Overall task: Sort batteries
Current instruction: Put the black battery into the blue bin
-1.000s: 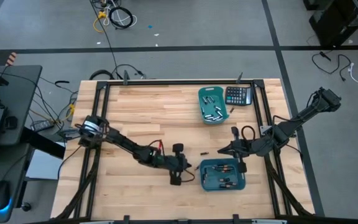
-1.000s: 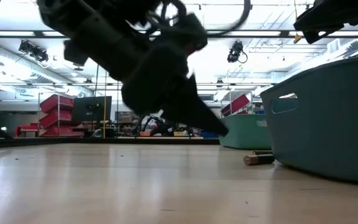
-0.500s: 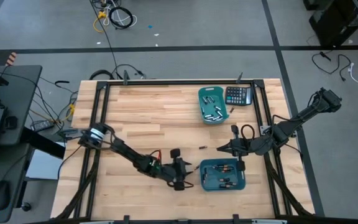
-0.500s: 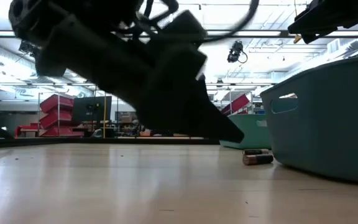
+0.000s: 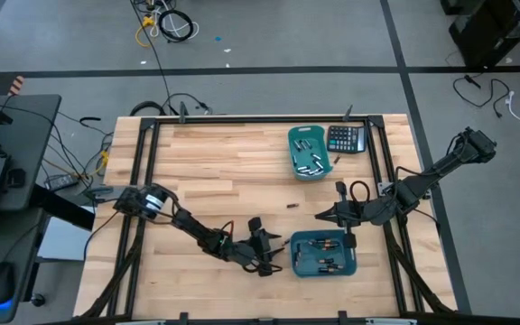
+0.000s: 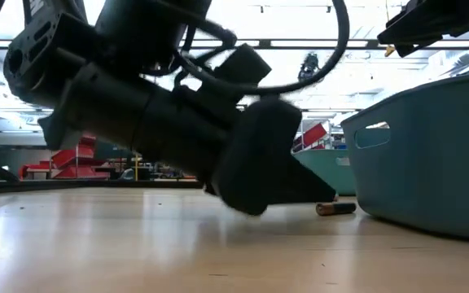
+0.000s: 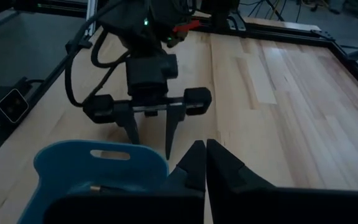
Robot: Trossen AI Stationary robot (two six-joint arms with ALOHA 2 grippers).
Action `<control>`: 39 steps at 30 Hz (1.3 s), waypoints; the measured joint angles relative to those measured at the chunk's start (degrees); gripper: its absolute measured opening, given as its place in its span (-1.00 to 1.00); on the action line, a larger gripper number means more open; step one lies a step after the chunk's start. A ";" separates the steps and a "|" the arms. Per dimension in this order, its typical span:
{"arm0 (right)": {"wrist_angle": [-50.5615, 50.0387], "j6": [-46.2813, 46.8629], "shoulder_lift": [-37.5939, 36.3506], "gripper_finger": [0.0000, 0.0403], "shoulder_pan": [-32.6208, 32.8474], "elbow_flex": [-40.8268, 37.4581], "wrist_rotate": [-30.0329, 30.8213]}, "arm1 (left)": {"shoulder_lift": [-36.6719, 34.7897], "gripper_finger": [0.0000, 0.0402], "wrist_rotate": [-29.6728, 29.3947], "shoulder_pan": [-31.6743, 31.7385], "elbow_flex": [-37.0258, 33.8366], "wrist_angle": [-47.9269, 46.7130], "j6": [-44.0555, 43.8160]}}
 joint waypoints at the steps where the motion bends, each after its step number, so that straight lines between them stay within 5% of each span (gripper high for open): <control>1: 0.01 -0.07 0.00 -1.00 0.00 0.00 0.00 | 0.49 -0.04 0.04 0.01 0.00 0.35 -0.04; 14: 0.02 -0.22 0.00 -1.00 0.00 0.00 -0.02 | 6.35 -0.07 -0.40 0.79 3.50 3.72 -3.01; 20: 0.02 -0.33 0.00 -0.99 0.00 0.00 -0.02 | 6.42 -0.32 -2.25 0.97 3.50 2.87 -4.00; 28: 0.02 -0.42 0.00 -1.00 0.00 0.00 -0.02 | 6.51 -0.91 -3.93 1.01 3.35 2.86 -4.00; 39: 0.05 -1.41 0.00 -1.00 -0.17 0.00 0.06 | 3.24 -0.91 -12.02 0.16 3.03 1.20 3.96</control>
